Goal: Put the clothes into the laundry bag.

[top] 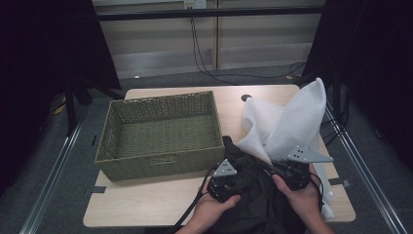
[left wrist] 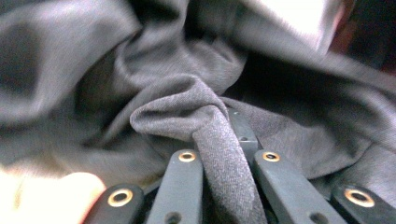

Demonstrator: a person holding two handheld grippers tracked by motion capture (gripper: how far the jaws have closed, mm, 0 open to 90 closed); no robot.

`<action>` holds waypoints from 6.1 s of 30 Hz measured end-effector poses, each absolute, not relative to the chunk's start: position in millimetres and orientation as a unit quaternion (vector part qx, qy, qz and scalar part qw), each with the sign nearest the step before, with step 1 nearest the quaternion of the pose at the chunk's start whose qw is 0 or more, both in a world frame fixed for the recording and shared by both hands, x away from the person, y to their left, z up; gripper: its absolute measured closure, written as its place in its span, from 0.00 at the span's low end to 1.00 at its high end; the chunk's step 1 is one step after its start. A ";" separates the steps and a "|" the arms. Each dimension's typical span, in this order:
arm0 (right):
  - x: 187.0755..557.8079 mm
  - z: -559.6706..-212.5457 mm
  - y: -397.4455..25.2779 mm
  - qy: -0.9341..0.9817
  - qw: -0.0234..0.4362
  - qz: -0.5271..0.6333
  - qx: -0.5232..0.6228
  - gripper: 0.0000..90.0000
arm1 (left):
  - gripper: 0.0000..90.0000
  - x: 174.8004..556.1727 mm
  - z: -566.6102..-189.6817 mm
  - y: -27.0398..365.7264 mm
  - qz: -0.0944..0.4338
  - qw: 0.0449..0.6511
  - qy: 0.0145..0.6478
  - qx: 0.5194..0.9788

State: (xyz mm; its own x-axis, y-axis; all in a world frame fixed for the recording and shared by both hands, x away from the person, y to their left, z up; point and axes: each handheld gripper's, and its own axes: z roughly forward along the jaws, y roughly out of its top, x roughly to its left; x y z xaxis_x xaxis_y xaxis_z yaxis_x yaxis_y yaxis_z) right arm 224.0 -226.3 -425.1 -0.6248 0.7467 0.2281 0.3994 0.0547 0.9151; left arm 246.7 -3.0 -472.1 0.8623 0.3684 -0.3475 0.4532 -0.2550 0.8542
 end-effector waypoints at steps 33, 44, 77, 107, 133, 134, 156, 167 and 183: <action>235.9 -446.6 -239.6 0.727 0.147 0.510 0.436 0.98 | 0.29 286.5 -494.4 -23.9 0.026 0.488 0.366 0.792; 231.1 -423.9 -240.1 0.711 0.142 0.577 0.376 0.99 | 0.93 266.7 -472.6 -38.5 -0.028 0.581 0.244 0.776; 234.7 -444.8 -227.3 0.744 0.137 0.517 0.400 0.98 | 0.89 258.2 -498.6 -38.3 -0.004 0.458 0.284 0.842; 239.3 -453.0 -246.5 0.730 0.124 0.519 0.427 0.98 | 0.16 232.5 -478.0 -24.5 0.007 0.512 0.235 0.826; 227.5 -436.4 -246.1 0.730 0.135 0.539 0.397 0.99 | 0.79 264.8 -486.8 -46.7 0.072 0.494 0.338 0.797; 229.0 -437.7 -248.6 0.729 0.136 0.538 0.400 0.99 | 0.71 263.8 -485.1 -45.2 0.071 0.495 0.333 0.799; 233.0 -444.4 -247.6 0.729 0.140 0.528 0.412 0.98 | 0.30 217.4 -490.5 -65.6 0.076 0.435 0.256 0.860; 220.5 -421.0 -247.1 0.722 0.164 0.558 0.375 0.98 | 0.94 254.0 -456.7 -44.3 0.073 0.555 0.339 0.756; 236.2 -452.5 -256.0 0.742 0.159 0.483 0.438 0.99 | 0.46 252.7 -475.7 -34.5 -0.014 0.522 0.288 0.803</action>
State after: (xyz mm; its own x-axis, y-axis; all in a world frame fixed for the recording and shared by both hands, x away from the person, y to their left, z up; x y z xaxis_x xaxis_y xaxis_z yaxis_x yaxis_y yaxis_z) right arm 236.2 -256.0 -452.5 -0.5659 0.8030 0.1868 0.4956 0.1503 0.8554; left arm 252.7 -34.5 -475.7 0.8342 0.4476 -0.3222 0.4759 -0.2889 0.8307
